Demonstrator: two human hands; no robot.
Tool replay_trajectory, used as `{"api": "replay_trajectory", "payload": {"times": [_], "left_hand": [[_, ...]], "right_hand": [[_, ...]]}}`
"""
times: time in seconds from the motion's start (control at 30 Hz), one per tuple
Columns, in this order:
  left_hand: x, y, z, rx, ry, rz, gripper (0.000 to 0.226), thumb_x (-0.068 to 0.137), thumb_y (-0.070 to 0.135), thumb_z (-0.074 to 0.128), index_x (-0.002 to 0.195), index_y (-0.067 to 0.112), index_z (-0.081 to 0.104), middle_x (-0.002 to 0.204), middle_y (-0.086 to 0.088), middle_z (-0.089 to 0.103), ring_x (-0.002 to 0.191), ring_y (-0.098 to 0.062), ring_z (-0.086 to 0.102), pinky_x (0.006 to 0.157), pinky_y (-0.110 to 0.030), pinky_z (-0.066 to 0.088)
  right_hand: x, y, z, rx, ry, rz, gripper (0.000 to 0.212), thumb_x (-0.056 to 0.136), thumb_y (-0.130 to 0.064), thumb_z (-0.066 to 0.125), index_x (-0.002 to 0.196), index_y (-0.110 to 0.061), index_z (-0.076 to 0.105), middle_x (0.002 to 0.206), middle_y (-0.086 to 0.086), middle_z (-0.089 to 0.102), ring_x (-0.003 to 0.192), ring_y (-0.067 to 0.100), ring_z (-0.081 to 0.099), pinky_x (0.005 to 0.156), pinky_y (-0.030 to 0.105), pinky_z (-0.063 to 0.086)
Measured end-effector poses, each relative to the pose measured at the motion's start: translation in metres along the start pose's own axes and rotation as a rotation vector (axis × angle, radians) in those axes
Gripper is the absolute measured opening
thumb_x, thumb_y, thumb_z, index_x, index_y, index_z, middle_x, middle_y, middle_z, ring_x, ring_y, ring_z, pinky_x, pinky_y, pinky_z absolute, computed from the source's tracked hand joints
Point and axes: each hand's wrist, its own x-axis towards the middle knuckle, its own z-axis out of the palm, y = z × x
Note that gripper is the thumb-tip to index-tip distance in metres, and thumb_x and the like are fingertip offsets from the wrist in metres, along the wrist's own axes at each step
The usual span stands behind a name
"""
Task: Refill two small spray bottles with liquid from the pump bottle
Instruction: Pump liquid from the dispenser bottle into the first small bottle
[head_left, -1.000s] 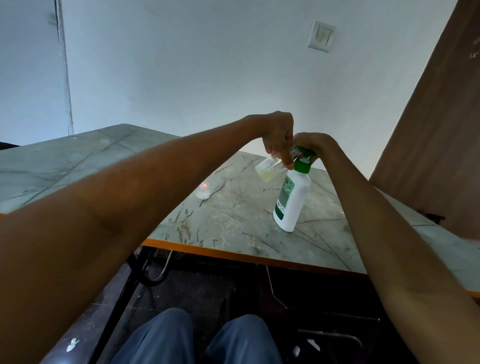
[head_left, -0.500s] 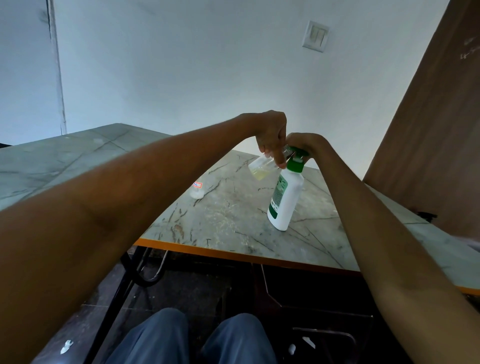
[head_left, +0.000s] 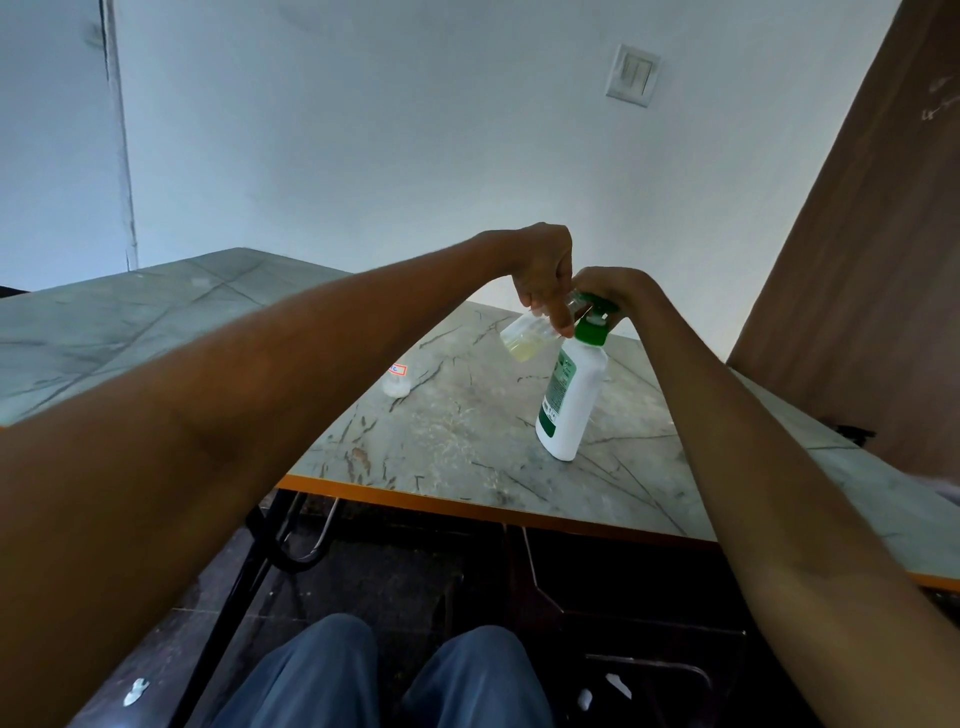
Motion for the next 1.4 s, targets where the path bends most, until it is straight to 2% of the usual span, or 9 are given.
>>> {"api": "replay_trajectory", "payload": {"times": [0.2,0.37,0.43,0.53,0.6,0.73,1.0,1.27,1.4], "left_hand": [[0.0,-0.001,0.0,-0.009,0.001,0.002,0.047,0.061,0.039,0.084,0.092,0.005,0.074,0.065,0.004,0.065,0.037,0.002,0.054,0.056,-0.01,0.047],[-0.002,-0.001,0.006,-0.007,-0.009,0.004,0.046,0.06,0.039,0.084,0.093,0.008,0.074,0.063,0.006,0.063,0.043,-0.002,0.055,0.048,-0.006,0.043],[-0.002,-0.002,0.007,-0.019,-0.006,-0.001,0.046,0.06,0.039,0.084,0.092,0.007,0.074,0.064,0.005,0.064,0.037,0.001,0.053,0.048,-0.005,0.043],[-0.002,-0.001,0.004,-0.022,-0.005,-0.017,0.046,0.06,0.039,0.084,0.09,0.006,0.075,0.056,0.009,0.063,0.035,0.002,0.051,0.043,-0.002,0.04],[-0.002,0.001,0.0,-0.02,0.002,-0.016,0.045,0.058,0.039,0.085,0.088,0.006,0.075,0.046,0.012,0.06,0.035,0.002,0.051,0.042,-0.003,0.04],[0.001,0.001,-0.003,-0.003,-0.007,-0.004,0.047,0.058,0.04,0.085,0.089,0.006,0.075,0.064,0.004,0.066,0.037,0.003,0.053,0.05,-0.006,0.045],[0.0,-0.001,0.005,-0.006,-0.016,-0.001,0.045,0.06,0.038,0.084,0.092,0.007,0.075,0.079,-0.004,0.07,0.054,-0.007,0.056,0.061,-0.013,0.049],[-0.001,0.002,-0.002,0.016,-0.002,-0.022,0.046,0.06,0.039,0.083,0.09,0.006,0.074,0.065,0.002,0.065,0.036,0.002,0.052,0.054,-0.009,0.046],[-0.001,0.003,0.0,0.005,-0.008,-0.012,0.044,0.062,0.038,0.083,0.091,0.005,0.074,0.064,0.005,0.064,0.042,-0.001,0.056,0.058,-0.012,0.049]], "right_hand": [[0.008,0.002,-0.002,-0.002,0.005,0.016,0.018,0.094,-0.017,0.051,0.104,-0.003,0.047,0.12,0.02,0.055,0.098,0.029,0.054,0.085,0.038,0.049],[0.012,0.011,0.004,0.034,-0.022,0.036,0.002,0.093,-0.006,0.048,0.093,-0.007,0.05,0.081,0.002,0.05,0.062,0.014,0.048,0.031,0.013,0.043],[0.016,0.01,0.004,0.039,-0.028,0.021,0.018,0.094,-0.011,0.048,0.111,-0.006,0.049,0.097,0.009,0.053,0.072,0.021,0.052,0.048,0.02,0.052],[0.017,0.008,0.0,-0.026,-0.04,0.032,0.044,0.094,-0.02,0.051,0.131,0.001,0.043,0.122,0.021,0.051,0.102,0.031,0.052,0.08,0.037,0.047],[0.016,0.006,-0.002,-0.02,-0.034,0.008,0.041,0.093,-0.019,0.053,0.127,0.002,0.045,0.129,0.022,0.051,0.104,0.031,0.053,0.082,0.039,0.047],[0.018,0.005,-0.005,-0.029,-0.01,-0.013,0.023,0.092,-0.016,0.052,0.11,-0.001,0.049,0.129,0.022,0.053,0.096,0.029,0.053,0.079,0.038,0.048],[0.022,0.014,0.001,-0.005,-0.042,-0.014,0.042,0.091,-0.018,0.056,0.128,0.002,0.046,0.13,0.023,0.051,0.1,0.031,0.052,0.086,0.041,0.047],[0.024,0.006,-0.005,-0.022,-0.039,-0.037,0.026,0.093,-0.017,0.053,0.114,-0.001,0.05,0.128,0.023,0.053,0.096,0.029,0.053,0.079,0.038,0.048],[0.026,0.013,-0.004,0.031,-0.038,-0.014,0.037,0.093,-0.018,0.053,0.124,0.001,0.046,0.131,0.022,0.051,0.103,0.03,0.053,0.095,0.041,0.045]]}}
